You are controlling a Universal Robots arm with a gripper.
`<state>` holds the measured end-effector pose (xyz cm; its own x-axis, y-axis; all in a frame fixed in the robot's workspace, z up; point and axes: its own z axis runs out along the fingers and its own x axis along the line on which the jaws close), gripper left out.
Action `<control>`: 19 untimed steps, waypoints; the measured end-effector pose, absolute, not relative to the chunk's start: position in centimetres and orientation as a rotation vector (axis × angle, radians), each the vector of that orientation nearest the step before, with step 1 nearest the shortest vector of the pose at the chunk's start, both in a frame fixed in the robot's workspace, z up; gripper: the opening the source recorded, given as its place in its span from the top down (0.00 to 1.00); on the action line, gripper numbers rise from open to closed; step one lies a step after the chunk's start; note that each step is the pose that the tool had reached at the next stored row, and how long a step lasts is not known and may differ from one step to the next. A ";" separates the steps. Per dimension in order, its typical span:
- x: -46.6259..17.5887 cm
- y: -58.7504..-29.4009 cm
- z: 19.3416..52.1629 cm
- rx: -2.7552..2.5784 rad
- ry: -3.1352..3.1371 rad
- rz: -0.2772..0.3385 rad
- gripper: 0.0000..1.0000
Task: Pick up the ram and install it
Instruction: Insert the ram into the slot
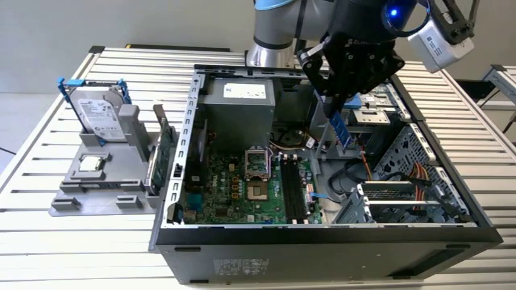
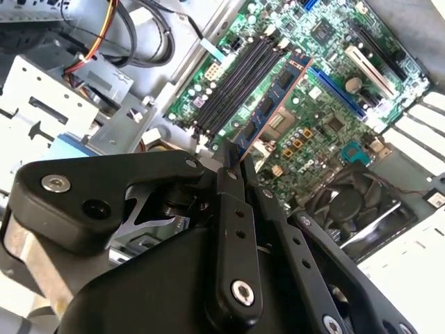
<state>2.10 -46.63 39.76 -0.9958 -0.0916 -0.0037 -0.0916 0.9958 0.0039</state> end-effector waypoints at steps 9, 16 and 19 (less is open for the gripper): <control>2.2 -46.6 39.8 0.004 3.138 0.006 1.00; 2.3 -46.6 39.8 0.114 3.136 0.006 1.00; 2.3 -46.6 39.8 0.124 3.135 0.006 1.00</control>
<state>2.32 -46.62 39.77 -0.9968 0.0792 -0.0038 0.0792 0.9968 0.0039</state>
